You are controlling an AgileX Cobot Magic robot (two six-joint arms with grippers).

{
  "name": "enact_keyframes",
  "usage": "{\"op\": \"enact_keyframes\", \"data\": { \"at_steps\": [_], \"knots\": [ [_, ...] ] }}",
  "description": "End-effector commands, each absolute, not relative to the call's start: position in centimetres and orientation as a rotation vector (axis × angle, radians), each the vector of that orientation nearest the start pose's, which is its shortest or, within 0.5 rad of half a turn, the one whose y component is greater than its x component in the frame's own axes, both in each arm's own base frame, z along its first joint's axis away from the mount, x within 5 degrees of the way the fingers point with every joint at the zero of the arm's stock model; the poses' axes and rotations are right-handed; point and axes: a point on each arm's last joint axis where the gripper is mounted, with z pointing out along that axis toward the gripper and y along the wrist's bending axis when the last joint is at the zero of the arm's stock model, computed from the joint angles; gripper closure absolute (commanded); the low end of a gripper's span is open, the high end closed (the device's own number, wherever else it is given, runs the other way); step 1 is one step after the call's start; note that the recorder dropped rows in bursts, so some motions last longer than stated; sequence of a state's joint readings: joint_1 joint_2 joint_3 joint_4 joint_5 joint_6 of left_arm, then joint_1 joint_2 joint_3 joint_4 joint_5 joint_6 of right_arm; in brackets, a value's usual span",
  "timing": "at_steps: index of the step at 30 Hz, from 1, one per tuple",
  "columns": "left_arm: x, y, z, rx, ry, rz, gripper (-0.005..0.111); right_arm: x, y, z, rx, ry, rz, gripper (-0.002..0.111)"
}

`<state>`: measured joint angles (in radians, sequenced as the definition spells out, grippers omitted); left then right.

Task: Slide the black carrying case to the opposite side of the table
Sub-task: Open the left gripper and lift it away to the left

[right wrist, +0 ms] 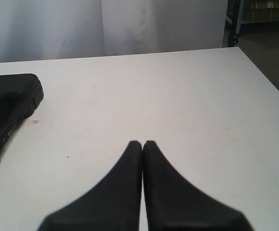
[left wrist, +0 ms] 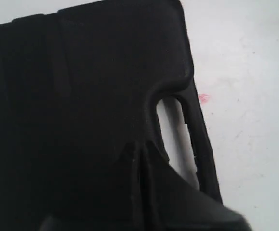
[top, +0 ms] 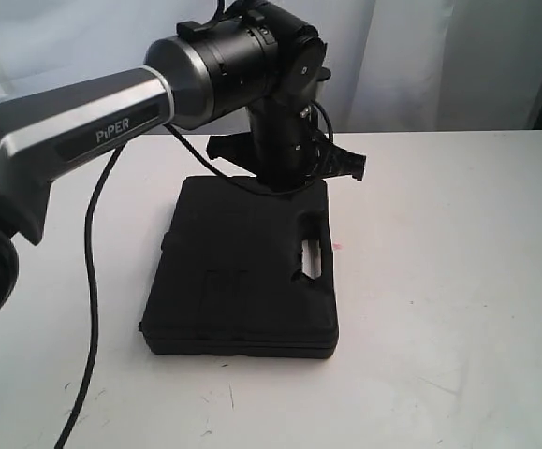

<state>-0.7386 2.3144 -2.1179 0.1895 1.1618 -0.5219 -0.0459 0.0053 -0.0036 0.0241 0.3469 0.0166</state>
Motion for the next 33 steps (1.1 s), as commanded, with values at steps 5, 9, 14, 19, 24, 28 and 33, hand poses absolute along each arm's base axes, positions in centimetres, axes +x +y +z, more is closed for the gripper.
{"op": "enact_keyframes", "data": {
  "at_steps": [5, 9, 14, 19, 24, 28, 33],
  "knots": [
    [37.5, -30.3, 27.7, 0.414, 2.593, 0.068, 0.107, 5.3, -0.2, 18.2, 0.077, 1.828, 0.0, 0.108],
    [36.7, -29.5, 30.1, 0.453, 2.545, 0.056, 0.107, 5.3, -0.2, 18.2, 0.077, 1.828, 0.0, 0.108],
    [35.4, -27.6, 30.6, 0.487, 2.505, 0.082, 0.107, 5.3, -0.2, 18.2, 0.077, 1.828, 0.0, 0.108],
    [34.0, -24.1, 30.3, 0.454, 2.483, 0.018, 0.107, 5.3, -0.2, 18.2, 0.077, 1.828, 0.0, 0.108],
    [31.3, -19.5, 31.1, 0.349, 2.412, -0.079, 0.107, 5.3, -0.2, 18.2, 0.077, 1.828, 0.0, 0.108],
    [28.0, -16.1, 30.9, 0.312, 2.362, -0.139, 0.107, 5.3, -0.2, 18.2, 0.077, 1.828, 0.0, 0.108],
    [22.9, -12.9, 31.4, 0.313, 2.273, -0.201, 0.107, 5.3, -0.2, 18.2, 0.077, 1.828, 0.0, 0.108]
  ]
}}
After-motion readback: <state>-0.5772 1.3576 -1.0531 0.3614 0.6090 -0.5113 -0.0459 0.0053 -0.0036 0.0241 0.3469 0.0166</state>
